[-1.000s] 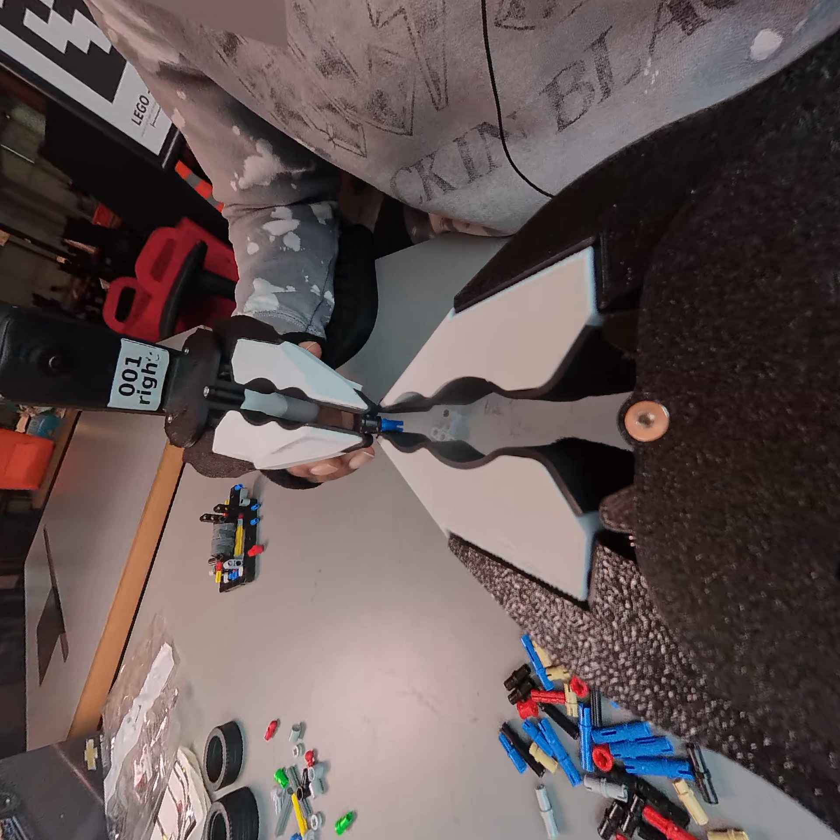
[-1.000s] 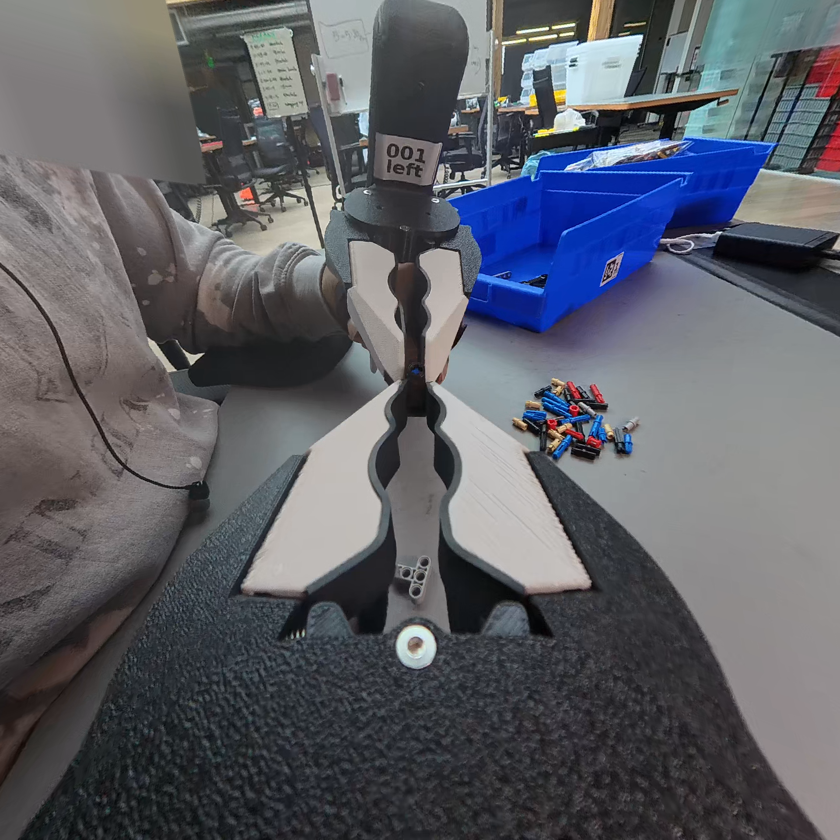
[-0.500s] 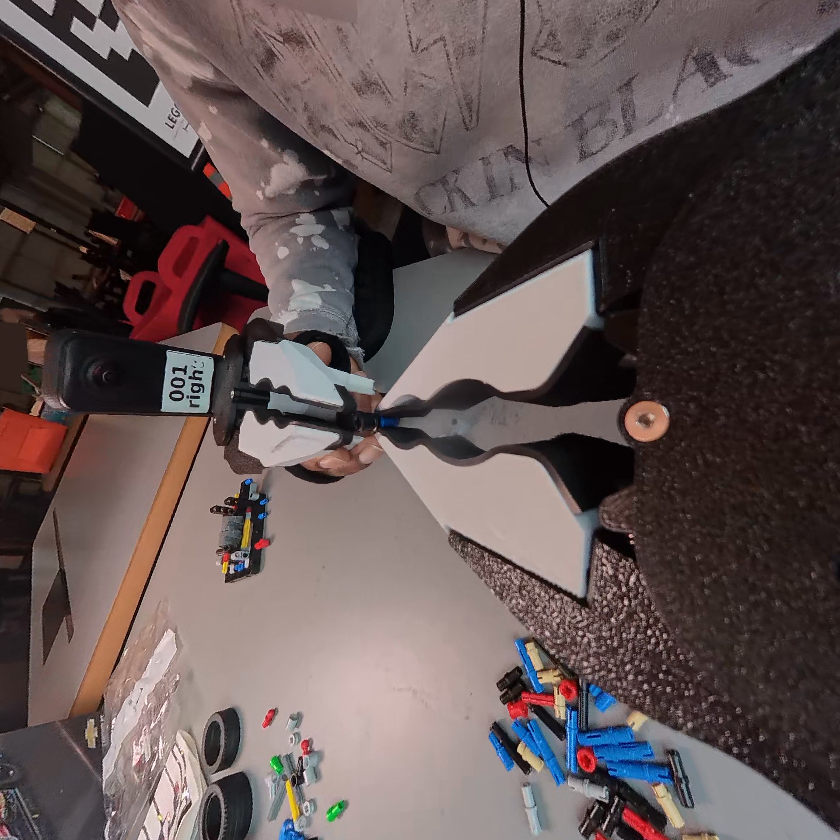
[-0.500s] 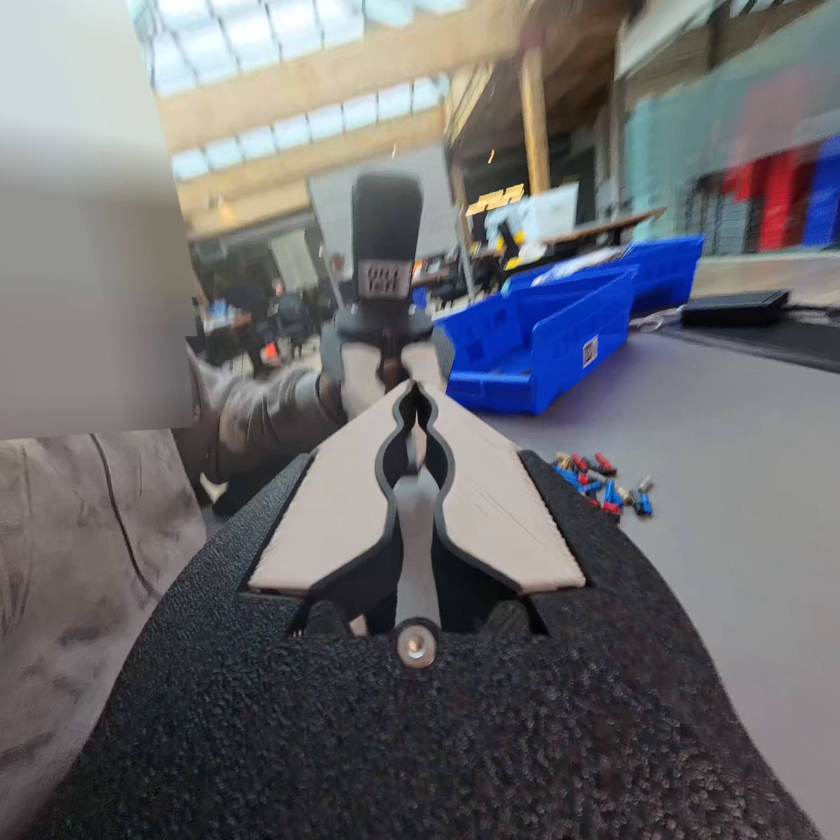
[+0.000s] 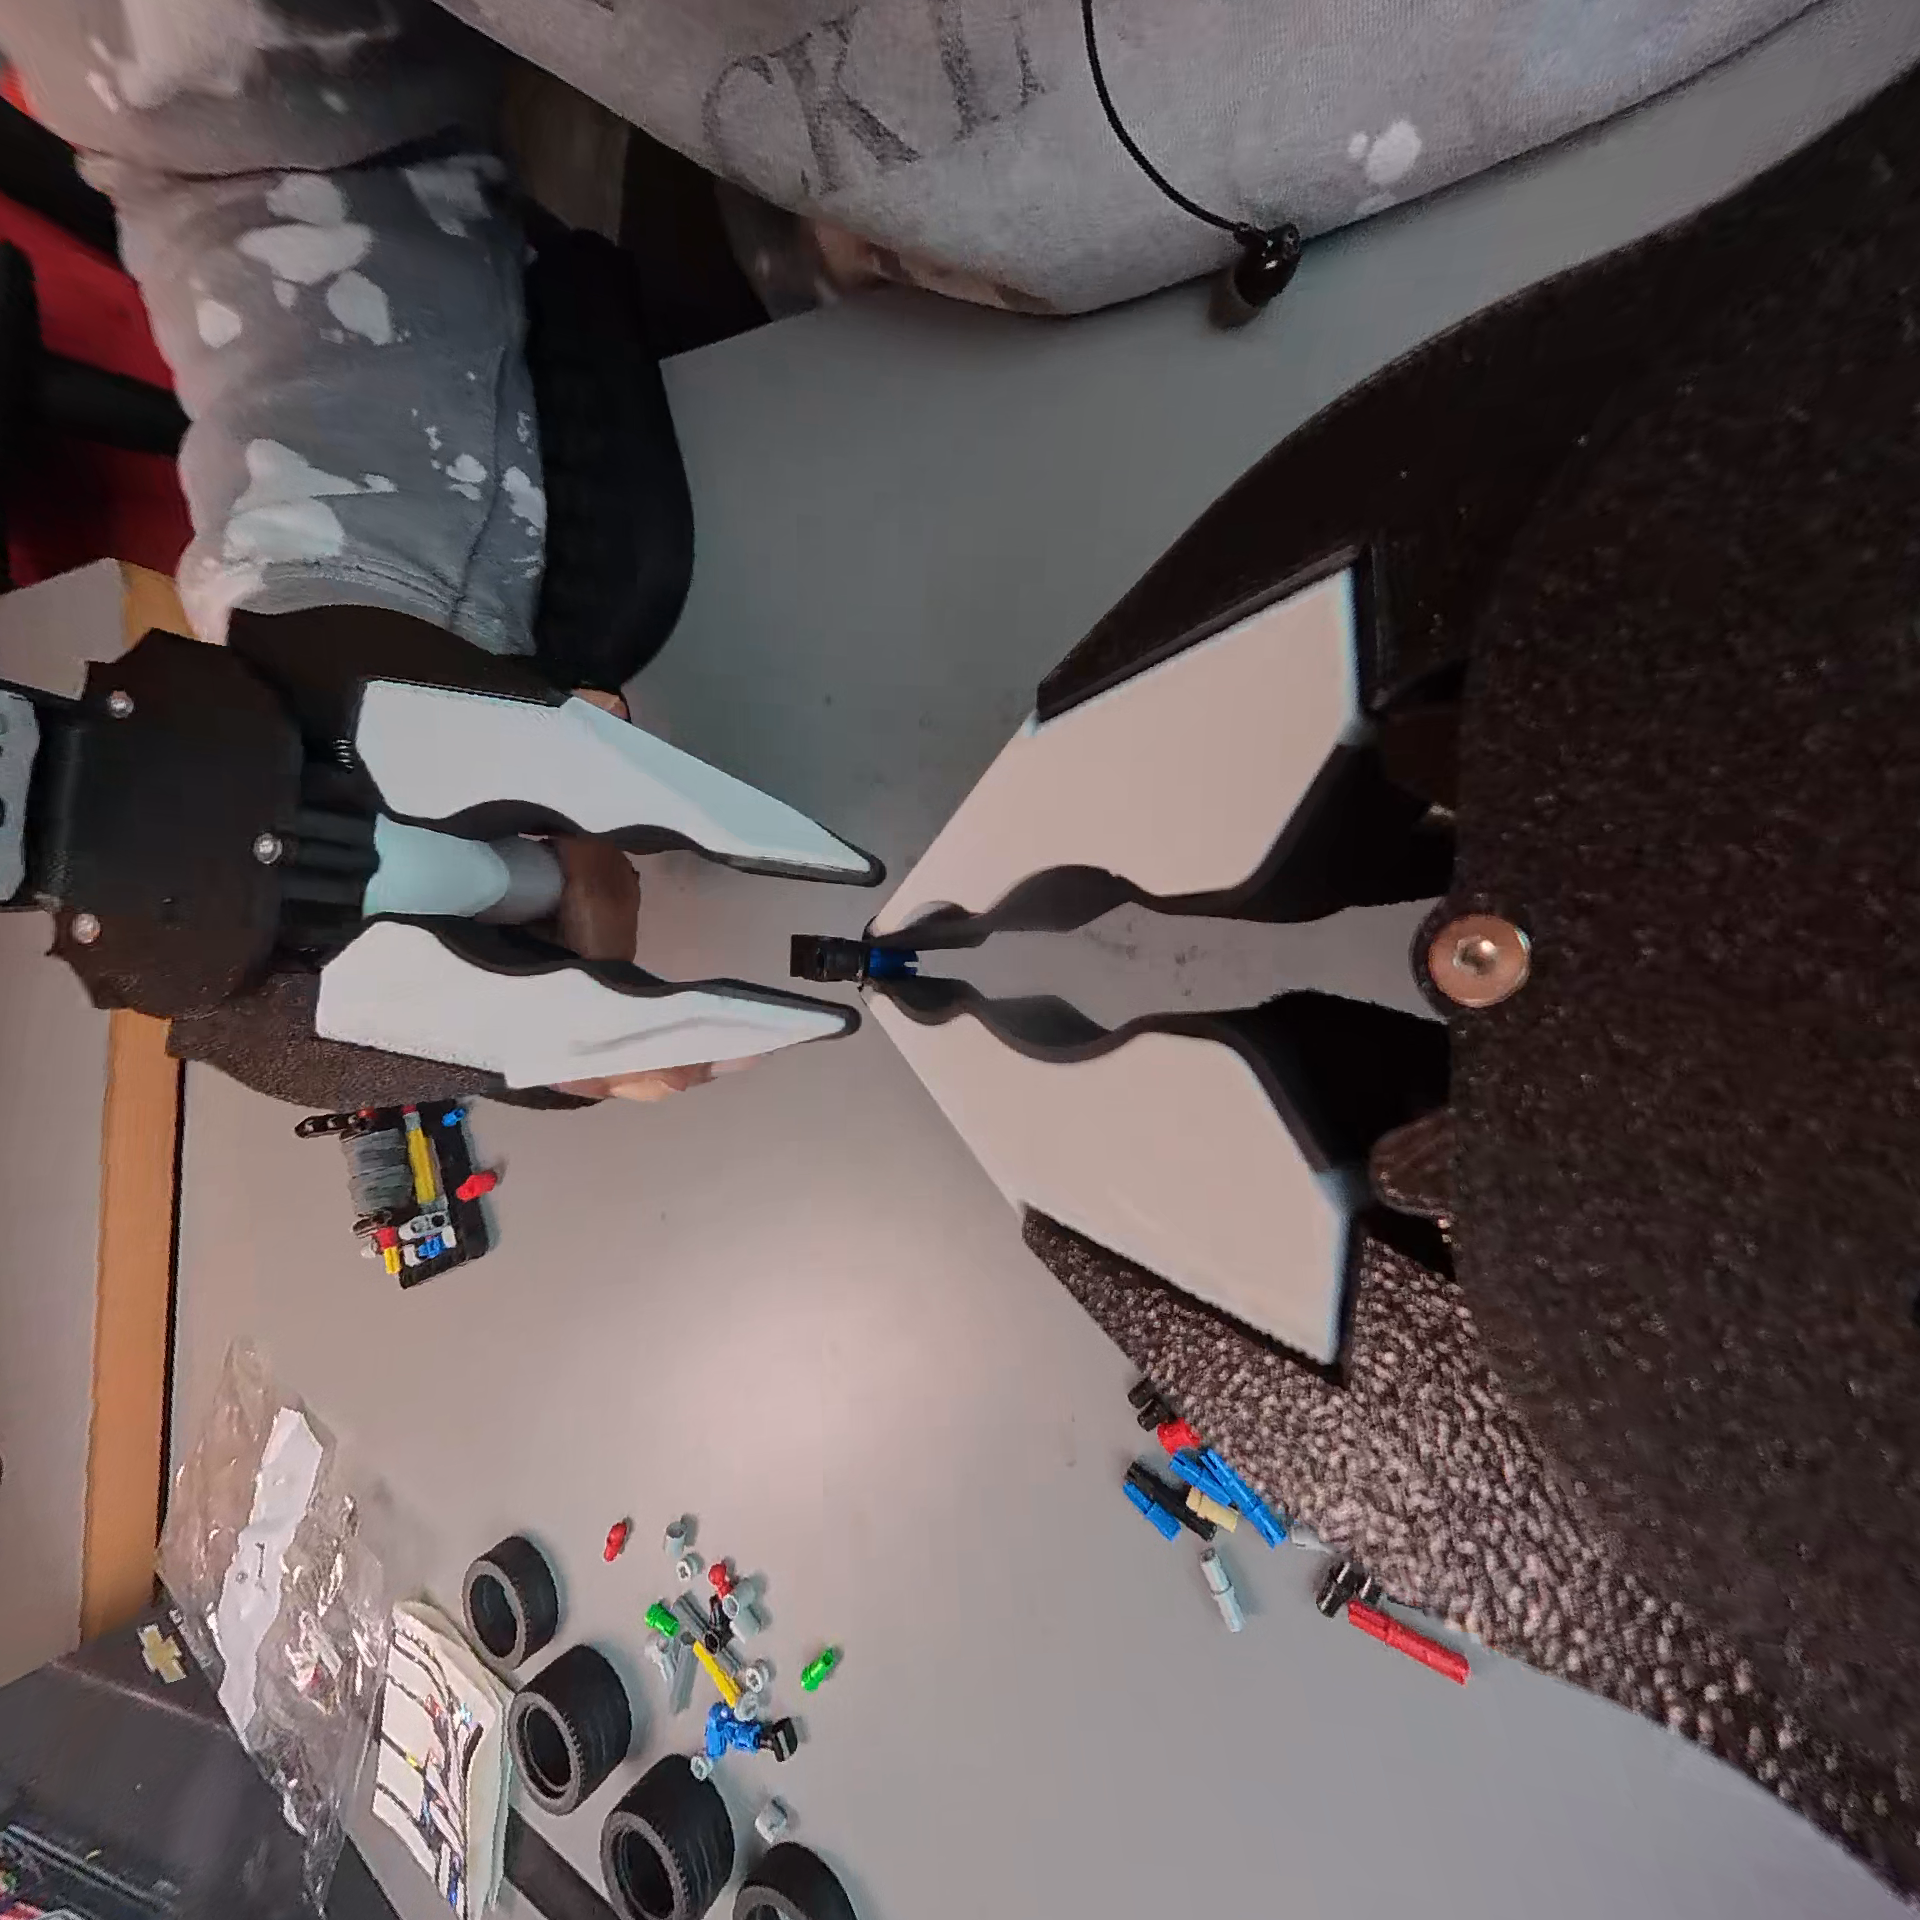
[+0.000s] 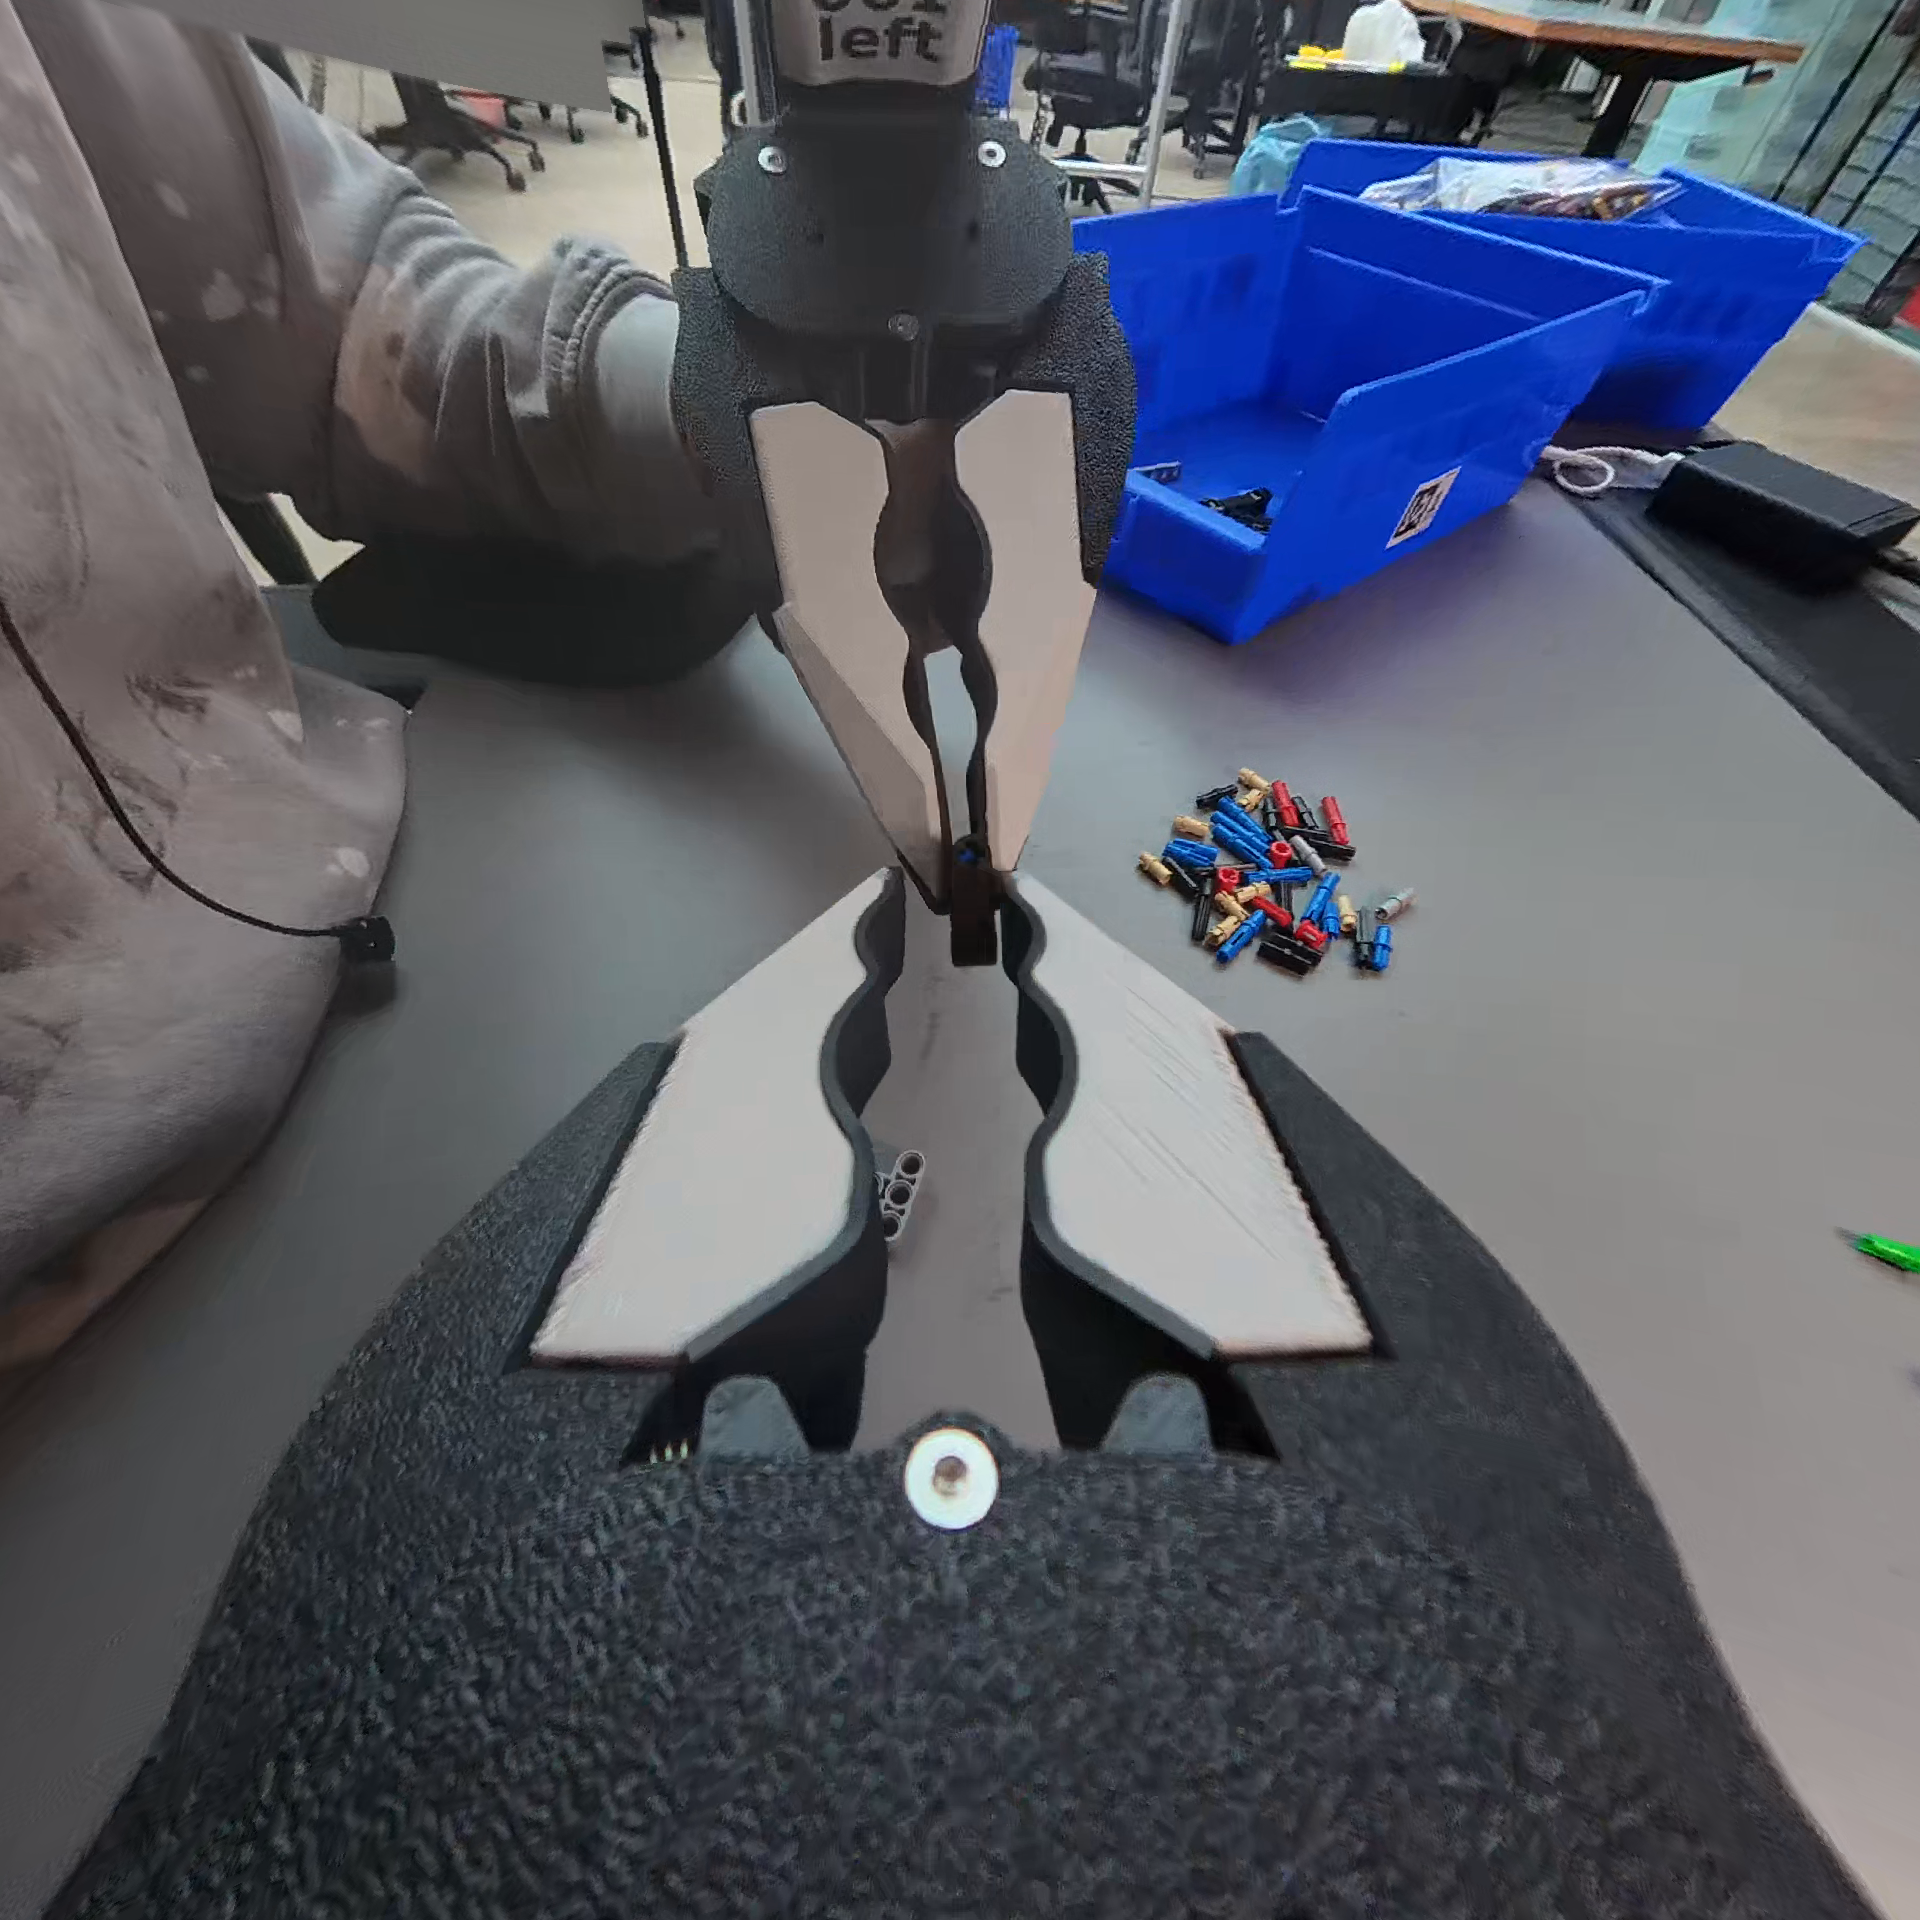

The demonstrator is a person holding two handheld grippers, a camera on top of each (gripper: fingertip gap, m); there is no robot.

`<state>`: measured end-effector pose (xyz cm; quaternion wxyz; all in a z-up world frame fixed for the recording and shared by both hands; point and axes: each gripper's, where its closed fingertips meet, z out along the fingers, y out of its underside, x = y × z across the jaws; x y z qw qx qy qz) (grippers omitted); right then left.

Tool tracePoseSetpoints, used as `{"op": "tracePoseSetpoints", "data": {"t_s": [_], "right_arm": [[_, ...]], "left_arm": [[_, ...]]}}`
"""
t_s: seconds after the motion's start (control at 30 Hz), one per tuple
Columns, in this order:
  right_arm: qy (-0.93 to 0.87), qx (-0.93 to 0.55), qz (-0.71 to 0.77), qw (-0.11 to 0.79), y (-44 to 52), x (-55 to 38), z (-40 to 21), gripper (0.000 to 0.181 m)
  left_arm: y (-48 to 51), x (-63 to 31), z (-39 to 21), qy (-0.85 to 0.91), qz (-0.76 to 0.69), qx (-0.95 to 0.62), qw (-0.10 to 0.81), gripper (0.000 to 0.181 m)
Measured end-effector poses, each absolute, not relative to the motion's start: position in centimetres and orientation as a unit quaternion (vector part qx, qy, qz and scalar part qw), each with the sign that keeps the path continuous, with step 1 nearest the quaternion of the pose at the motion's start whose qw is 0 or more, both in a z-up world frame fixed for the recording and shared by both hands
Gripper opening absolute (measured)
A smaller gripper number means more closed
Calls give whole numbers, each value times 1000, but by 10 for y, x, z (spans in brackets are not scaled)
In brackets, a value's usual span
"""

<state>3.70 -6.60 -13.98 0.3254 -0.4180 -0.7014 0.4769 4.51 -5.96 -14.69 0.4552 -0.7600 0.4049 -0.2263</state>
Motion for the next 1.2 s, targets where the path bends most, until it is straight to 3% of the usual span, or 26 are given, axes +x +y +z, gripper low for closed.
{"op": "tracePoseSetpoints", "data": {"t_s": [0.23, 0.4, 0.5, 0.53, 0.67, 0.9, 0.97, 1.07, 1.2], "right_arm": [[-748, -393, 412, 342, -70, 38, -154, 7], [-707, -398, 465, 355, -70, 37, -139, 6], [-611, -381, 568, 399, -49, 58, -70, 6], [-613, -383, 533, 439, -35, 65, -63, 6], [-630, -430, 497, 414, -32, 45, -104, 7], [-639, -460, 483, 384, -23, 37, -131, 7], [-642, -456, 472, 397, -24, 34, -134, 7], [-648, -449, 455, 414, -26, 31, -138, 8], [-662, -415, 427, 456, -31, 28, -135, 8]], "left_arm": [[-66, 48, -164, 445, -190, -762, 431, 4], [-67, 48, -152, 408, -274, -745, 452, 4], [-59, 8, -182, 402, -193, -789, 422, 3], [-60, 0, -179, 357, -228, -797, 430, 4], [-41, -6, -148, 365, -161, -785, 475, 4], [-12, -71, -194, 307, -18, -854, 419, 6], [-11, -73, -201, 309, -10, -858, 410, 16], [-12, -63, -198, 301, -52, -854, 422, 31], [-28, -17, -163, 247, -280, -806, 459, 38]]}}
